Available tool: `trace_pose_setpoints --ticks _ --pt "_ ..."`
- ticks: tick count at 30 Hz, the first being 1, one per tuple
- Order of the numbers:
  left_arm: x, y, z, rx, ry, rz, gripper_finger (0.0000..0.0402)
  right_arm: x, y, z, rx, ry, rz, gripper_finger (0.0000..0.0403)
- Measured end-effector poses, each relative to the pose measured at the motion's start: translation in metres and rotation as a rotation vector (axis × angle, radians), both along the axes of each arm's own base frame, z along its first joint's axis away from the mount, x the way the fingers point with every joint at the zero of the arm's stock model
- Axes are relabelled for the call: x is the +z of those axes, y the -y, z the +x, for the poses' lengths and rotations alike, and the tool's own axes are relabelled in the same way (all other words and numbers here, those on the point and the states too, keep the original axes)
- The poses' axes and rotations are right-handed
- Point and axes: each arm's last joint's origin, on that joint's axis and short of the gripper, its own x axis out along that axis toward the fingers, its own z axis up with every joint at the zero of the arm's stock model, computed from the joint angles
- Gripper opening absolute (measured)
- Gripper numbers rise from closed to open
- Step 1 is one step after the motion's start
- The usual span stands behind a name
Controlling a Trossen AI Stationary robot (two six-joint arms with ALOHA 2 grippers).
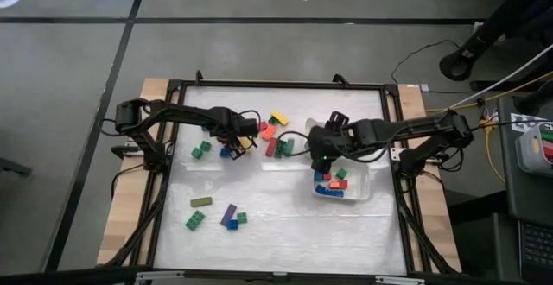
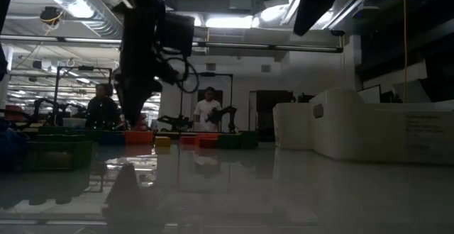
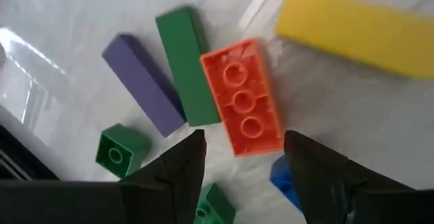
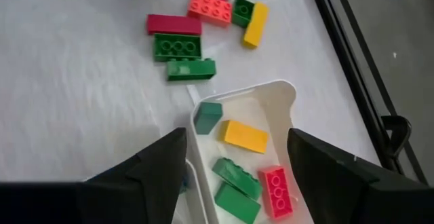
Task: Sort blocks by size
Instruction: Put the orange rectangle game piece into the top white bin
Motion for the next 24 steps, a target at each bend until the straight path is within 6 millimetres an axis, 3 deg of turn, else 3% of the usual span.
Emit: trace_pose_setpoints --ticks 11,17,24 --pt "-0.026 -0.010 -0.011 0.033 0.041 -0.009 0.0186 0.001 -0.006 0.002 0.018 0.027 0.005 0.0255" --pt "-0.031 -0.011 -0.015 0.041 0.027 -0.020 0.0181 0.001 -0.006 0.002 0.018 0.027 0.005 0.0255" --pt "-0.031 -0.010 -0.012 0.035 0.061 -0.010 0.0094 0.001 -0.006 0.002 0.018 0.027 0.004 0.0255"
